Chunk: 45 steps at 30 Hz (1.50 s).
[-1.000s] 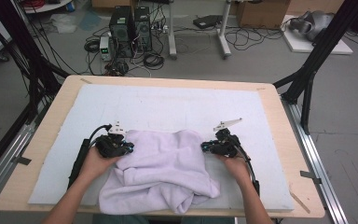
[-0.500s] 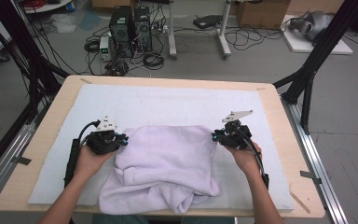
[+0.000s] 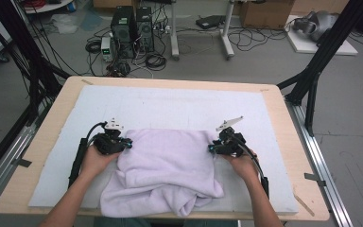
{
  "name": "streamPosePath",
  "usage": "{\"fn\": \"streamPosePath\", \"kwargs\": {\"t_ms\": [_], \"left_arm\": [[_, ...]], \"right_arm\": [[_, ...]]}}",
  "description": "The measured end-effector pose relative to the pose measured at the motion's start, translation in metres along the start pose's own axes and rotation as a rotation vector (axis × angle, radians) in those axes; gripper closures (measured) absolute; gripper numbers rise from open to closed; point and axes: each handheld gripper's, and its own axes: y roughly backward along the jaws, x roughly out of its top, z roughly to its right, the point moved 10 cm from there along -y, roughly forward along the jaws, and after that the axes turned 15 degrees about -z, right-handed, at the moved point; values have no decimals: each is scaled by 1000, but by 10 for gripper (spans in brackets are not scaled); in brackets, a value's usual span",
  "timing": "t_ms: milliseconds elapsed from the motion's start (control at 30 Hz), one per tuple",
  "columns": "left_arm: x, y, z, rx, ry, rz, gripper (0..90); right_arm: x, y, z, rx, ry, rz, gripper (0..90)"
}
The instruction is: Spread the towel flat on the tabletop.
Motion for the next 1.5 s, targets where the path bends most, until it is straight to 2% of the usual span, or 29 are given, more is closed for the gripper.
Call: {"fn": "streamPosePath", "kwargs": {"t_ms": [67,100,167,233,333,400,467,500,533,567,600,633,667,700,767,833,900,1033,1067,1133,1267,1333,1367,1500], "left_arm": [[2,1,-1,9,-4,-1,858],[5,2,-2,18,0,18,860],[12,7,-6,31,14,56,864],[24,14,-15,52,34,71,866],[61,37,-32,102,58,158,869],[94,59,-43,163,51,212,869],[129,84,-58,229,49,275,866],[144,93,-65,258,58,301,854],[154,99,-71,296,62,308,829],[159,99,-75,310,76,304,758],[159,95,-78,284,91,284,658],[155,90,-78,263,95,257,609],[148,84,-78,251,85,222,594],[140,77,-75,231,70,201,585],[122,69,-71,204,69,197,578],[102,61,-63,167,63,185,569],[84,55,-56,156,45,170,563],[56,55,-38,101,24,164,538],[51,56,-33,93,13,161,527],[40,58,-22,90,-6,170,521],[19,61,1,70,-51,175,511],[7,61,11,74,-78,156,507],[2,61,17,68,-87,167,504],[-22,54,33,59,-115,142,521]], "right_arm": [[2,0,-3,-17,31,-12,840],[3,1,-3,-27,42,-12,844],[9,6,0,-39,54,25,846],[19,17,11,-59,45,52,848],[46,44,35,-118,27,101,851],[72,70,50,-157,20,147,851],[100,97,67,-219,-1,189,848],[112,108,77,-246,-14,210,832],[122,116,86,-258,-30,224,784],[130,121,94,-278,-53,238,633],[134,122,99,-268,-102,255,550],[136,120,99,-213,-135,271,555],[135,116,96,-190,-138,271,552],[131,110,92,-199,-116,253,551],[121,97,81,-205,-61,232,550],[108,86,71,-180,-52,215,546],[94,78,62,-137,-59,199,528],[72,76,36,-94,-29,224,518],[66,76,28,-74,-22,237,518],[51,74,12,-68,11,221,509],[22,73,-16,-38,53,232,506],[9,71,-26,-25,57,245,505],[3,69,-31,-13,56,246,506],[-19,57,-51,20,86,232,513]]}}
